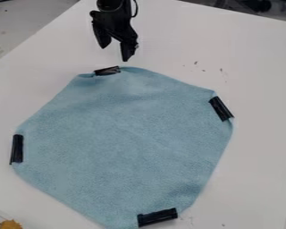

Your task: Fold the blue cloth towards the right side

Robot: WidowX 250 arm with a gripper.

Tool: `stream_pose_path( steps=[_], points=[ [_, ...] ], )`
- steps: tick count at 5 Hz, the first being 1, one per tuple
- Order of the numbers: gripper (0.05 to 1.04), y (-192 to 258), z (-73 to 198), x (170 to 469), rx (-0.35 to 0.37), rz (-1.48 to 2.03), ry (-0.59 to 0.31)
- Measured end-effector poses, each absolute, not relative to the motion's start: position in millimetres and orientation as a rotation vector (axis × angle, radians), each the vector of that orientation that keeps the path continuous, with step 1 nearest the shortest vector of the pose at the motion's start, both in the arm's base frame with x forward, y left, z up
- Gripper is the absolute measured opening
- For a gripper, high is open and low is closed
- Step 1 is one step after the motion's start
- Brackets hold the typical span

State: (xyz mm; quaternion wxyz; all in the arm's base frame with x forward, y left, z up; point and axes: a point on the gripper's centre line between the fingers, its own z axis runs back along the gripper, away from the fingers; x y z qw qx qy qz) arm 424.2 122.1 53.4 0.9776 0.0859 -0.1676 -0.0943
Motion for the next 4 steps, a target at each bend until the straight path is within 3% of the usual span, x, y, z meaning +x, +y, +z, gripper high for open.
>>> stream_pose_path(
  steps=[2, 4],
  points=[
    [0.999, 132.8, 28.4, 402.2, 0.171, -0.135, -0.274],
    [0.999, 156.7, 74.7, 369.3, 0.286, -0.015, -0.324]
  ],
)
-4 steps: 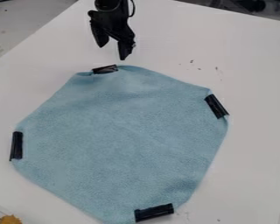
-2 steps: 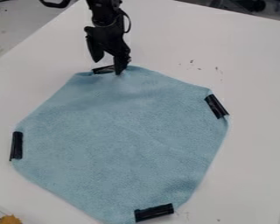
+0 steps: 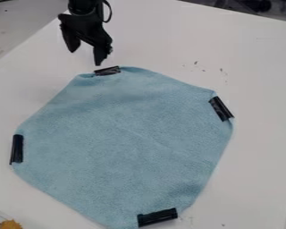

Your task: Fold the blue cloth towards the right side

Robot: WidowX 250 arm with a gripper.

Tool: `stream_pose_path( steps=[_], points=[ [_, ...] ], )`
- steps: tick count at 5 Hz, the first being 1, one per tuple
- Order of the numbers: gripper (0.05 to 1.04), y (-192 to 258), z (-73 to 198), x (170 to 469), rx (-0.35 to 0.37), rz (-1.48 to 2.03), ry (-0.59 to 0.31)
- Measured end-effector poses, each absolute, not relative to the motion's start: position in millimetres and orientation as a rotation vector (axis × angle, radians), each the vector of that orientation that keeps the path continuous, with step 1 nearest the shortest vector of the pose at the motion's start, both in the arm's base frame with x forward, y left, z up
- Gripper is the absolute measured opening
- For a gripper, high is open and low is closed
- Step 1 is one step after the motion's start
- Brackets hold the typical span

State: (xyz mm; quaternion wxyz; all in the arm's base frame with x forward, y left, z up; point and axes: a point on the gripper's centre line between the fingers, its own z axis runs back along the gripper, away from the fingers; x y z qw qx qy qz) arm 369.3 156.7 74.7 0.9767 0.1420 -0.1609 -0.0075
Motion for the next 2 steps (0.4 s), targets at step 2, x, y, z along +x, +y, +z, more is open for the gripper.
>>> stream_pose_path(
  steps=[2],
  points=[
    [0.999, 191.5, 73.3, 270.5, 0.307, 0.302, -0.283]
  ],
)
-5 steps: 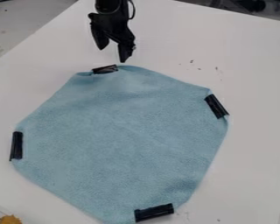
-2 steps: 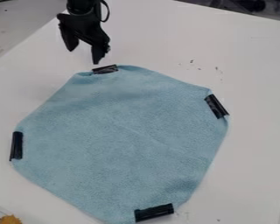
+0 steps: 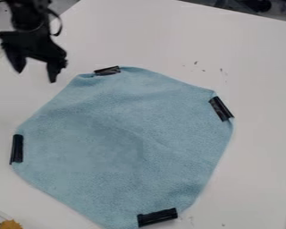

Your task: Fold the blue cloth towards the right side

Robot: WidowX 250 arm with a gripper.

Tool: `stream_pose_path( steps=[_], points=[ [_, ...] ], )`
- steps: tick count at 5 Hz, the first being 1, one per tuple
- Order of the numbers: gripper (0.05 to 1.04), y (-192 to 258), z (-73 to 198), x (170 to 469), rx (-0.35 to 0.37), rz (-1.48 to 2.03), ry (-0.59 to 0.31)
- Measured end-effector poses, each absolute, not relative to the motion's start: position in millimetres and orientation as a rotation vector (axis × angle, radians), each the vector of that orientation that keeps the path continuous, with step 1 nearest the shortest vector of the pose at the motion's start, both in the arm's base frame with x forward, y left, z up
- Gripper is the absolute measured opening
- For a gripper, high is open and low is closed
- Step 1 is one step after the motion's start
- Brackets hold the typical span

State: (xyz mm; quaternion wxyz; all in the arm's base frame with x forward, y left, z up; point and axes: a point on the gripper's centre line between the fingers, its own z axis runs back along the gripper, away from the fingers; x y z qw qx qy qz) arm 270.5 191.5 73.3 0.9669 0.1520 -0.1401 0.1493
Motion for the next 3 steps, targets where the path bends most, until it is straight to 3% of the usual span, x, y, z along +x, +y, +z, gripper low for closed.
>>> stream_pose_path(
  steps=[1, 3],
  points=[
    [0.999, 184.8, 75.3, 223.3, 0.302, 0.411, -0.273],
    [0.999, 164.0, 47.1, 180.6, 0.209, 0.569, -0.245]
  ],
)
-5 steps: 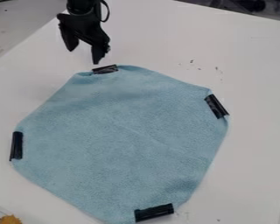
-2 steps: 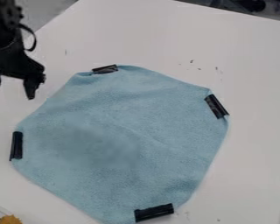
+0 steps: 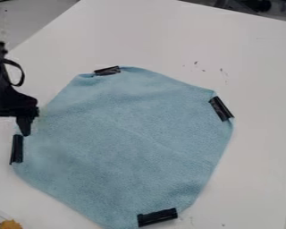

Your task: Fold the blue cloth towards the right side

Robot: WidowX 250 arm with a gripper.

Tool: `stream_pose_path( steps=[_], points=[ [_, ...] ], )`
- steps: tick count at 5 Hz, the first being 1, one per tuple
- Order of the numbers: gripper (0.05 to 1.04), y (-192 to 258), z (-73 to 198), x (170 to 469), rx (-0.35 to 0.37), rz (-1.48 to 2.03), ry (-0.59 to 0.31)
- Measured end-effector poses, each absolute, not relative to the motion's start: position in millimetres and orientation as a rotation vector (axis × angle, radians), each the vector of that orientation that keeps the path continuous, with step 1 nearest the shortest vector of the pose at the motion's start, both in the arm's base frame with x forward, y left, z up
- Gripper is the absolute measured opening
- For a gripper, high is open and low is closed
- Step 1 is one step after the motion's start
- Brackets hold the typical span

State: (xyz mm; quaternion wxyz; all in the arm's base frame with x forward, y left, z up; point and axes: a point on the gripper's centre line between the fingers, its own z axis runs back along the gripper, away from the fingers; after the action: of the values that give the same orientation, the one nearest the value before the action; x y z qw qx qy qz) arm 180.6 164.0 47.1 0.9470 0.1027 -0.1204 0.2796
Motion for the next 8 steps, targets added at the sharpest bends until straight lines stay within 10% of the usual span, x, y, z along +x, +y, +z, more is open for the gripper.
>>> stream_pose_path(
  steps=[2, 5, 7, 8],
  points=[
    [0.860, 165.3, 16.6, 183.3, 0.133, 0.556, -0.195],
    [0.099, 176.5, 17.9, 191.6, 0.148, 0.545, -0.177],
    [0.075, 166.0, 37.3, 213.0, 0.230, 0.488, -0.170],
    [0.222, 167.7, 36.7, 212.2, 0.219, 0.498, -0.176]
  ],
)
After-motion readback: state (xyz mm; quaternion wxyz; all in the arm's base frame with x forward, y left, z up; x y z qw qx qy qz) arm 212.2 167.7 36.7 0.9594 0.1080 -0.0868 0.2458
